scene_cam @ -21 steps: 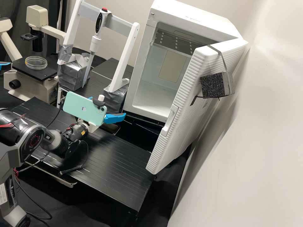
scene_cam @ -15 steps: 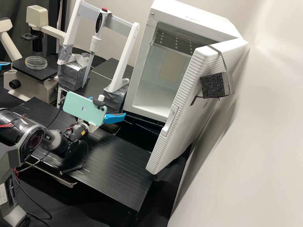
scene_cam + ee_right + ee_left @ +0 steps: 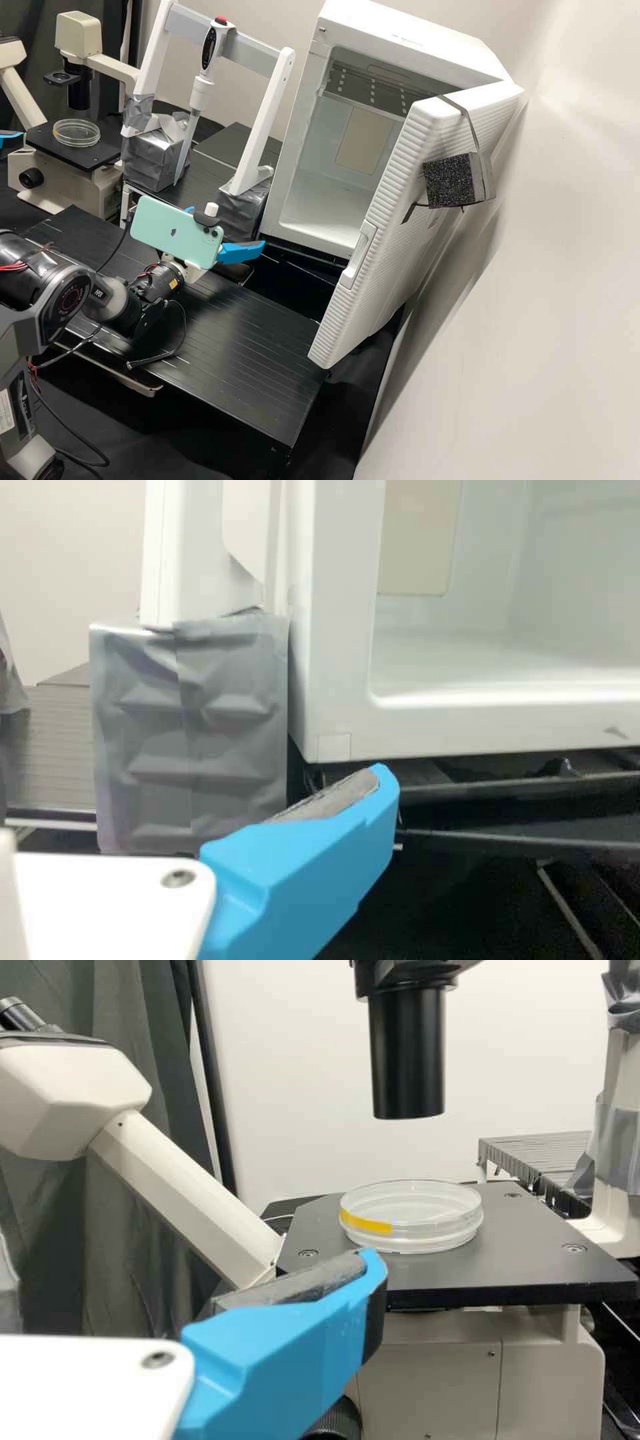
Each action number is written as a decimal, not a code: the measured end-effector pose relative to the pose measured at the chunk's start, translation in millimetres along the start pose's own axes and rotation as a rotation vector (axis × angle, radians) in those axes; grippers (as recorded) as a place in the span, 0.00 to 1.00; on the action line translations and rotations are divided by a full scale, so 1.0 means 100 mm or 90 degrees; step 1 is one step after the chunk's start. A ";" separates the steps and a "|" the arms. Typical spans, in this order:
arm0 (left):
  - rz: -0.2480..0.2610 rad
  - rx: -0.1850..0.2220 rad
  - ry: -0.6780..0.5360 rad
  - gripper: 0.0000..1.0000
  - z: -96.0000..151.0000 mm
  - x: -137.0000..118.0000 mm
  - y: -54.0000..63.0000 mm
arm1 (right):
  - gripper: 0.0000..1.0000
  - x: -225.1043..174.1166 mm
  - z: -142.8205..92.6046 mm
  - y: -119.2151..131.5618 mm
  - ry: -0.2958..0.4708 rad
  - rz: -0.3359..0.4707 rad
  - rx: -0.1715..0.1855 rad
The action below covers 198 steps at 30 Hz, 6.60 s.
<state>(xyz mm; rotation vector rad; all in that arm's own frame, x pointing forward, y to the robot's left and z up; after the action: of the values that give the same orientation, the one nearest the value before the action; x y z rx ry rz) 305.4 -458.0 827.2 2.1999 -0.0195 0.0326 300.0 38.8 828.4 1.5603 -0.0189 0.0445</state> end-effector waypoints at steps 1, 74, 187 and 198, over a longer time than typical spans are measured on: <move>0.000 0.000 0.000 1.00 0.00 0.00 0.00 | 1.00 0.00 0.00 0.00 0.000 0.000 0.000; 0.000 0.000 0.000 1.00 0.00 0.00 0.00 | 1.00 -0.53 -0.41 -0.25 0.152 -0.012 -0.023; 0.000 0.000 0.000 1.00 0.00 0.00 0.00 | 1.00 1.39 0.70 1.22 -0.094 0.076 0.021; 0.000 0.000 0.000 1.00 0.00 0.00 0.00 | 0.00 1.45 0.76 1.19 -0.094 0.072 0.013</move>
<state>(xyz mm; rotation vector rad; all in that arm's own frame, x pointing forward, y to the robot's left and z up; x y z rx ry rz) 305.4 -458.0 827.2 2.1999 -0.0195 0.0326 440.9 -33.4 953.8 1.5788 -0.2235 0.0180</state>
